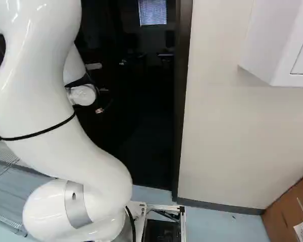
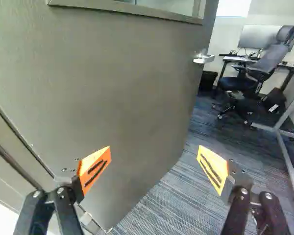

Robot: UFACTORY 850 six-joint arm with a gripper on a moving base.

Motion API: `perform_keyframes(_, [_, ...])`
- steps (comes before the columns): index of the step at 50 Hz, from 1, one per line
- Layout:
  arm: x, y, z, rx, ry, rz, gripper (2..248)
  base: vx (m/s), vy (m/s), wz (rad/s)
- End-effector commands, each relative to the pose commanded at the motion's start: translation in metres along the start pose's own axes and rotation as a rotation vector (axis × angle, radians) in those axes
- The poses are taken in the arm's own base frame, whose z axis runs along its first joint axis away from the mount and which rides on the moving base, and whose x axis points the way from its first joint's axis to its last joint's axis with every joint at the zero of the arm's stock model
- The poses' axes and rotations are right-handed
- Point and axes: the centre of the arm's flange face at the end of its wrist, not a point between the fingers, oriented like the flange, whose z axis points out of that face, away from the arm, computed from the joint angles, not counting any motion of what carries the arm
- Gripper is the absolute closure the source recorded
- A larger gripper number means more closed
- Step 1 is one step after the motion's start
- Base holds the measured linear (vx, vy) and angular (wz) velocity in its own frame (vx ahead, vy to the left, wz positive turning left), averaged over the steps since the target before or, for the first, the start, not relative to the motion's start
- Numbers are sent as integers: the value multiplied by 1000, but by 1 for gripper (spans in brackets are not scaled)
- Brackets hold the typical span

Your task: Open the door and move inside

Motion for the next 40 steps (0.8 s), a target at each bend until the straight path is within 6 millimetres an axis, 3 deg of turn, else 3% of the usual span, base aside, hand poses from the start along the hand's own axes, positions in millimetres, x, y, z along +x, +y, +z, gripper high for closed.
perform_keyframes(40, [-15, 7, -85, 14, 95, -34, 3, 0, 0, 0])
